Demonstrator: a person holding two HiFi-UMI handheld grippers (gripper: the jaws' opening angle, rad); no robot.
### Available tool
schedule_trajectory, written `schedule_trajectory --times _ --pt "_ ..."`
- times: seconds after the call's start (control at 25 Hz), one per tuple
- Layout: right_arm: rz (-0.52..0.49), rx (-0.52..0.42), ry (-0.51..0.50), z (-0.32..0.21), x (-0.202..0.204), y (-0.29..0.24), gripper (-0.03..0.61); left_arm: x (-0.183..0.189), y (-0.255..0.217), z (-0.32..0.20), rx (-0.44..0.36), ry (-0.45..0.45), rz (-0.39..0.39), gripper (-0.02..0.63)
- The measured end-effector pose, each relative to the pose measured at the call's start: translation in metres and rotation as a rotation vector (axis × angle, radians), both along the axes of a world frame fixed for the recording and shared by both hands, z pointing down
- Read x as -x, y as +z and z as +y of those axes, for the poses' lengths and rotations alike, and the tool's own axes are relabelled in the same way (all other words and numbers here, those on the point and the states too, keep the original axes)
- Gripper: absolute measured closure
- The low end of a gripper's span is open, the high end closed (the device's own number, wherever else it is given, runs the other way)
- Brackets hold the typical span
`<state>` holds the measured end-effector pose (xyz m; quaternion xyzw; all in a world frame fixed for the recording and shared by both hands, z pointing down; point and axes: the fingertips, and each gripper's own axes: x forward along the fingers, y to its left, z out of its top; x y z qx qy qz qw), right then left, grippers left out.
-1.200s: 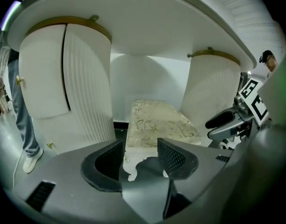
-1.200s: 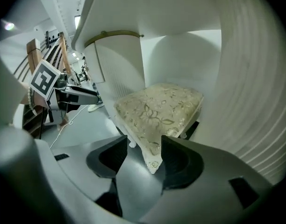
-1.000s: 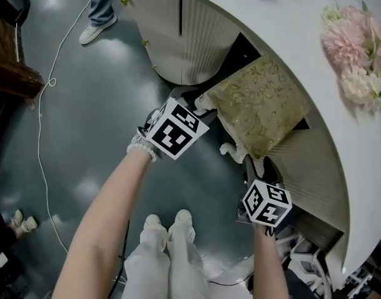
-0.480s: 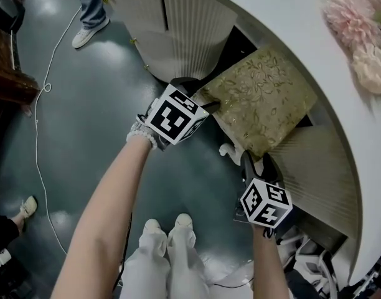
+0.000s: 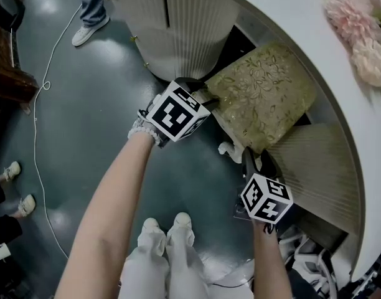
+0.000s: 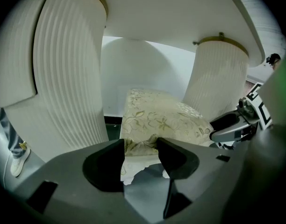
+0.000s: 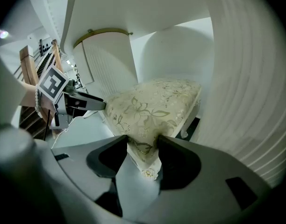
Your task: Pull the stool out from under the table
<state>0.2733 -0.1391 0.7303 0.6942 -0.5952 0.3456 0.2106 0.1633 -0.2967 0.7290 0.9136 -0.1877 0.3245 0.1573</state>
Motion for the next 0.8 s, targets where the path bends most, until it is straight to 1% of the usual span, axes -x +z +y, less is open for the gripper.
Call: schedule_trajectory --times 0.16,0.44,0.64,0.8 --pt "-0.001 -0.002 -0.004 0.000 0.000 -0.001 0.357 0.001 -0.001 0.001 -0.010 0.004 -0.007 0.380" --pt "-0.002 0.021 -0.012 0.005 0.003 -0.001 0.364 0.007 -0.001 0.010 -0.009 -0.002 -0.011 0.387" --pt "0.002 0.034 -0.022 0.015 0.017 -0.001 0.365 0.024 -0.001 0.022 -0.015 0.006 -0.023 0.393" --pt "-0.005 0.049 -0.028 0.023 0.028 -0.001 0.368 0.036 -0.001 0.032 -0.003 0.003 -0.041 0.397"
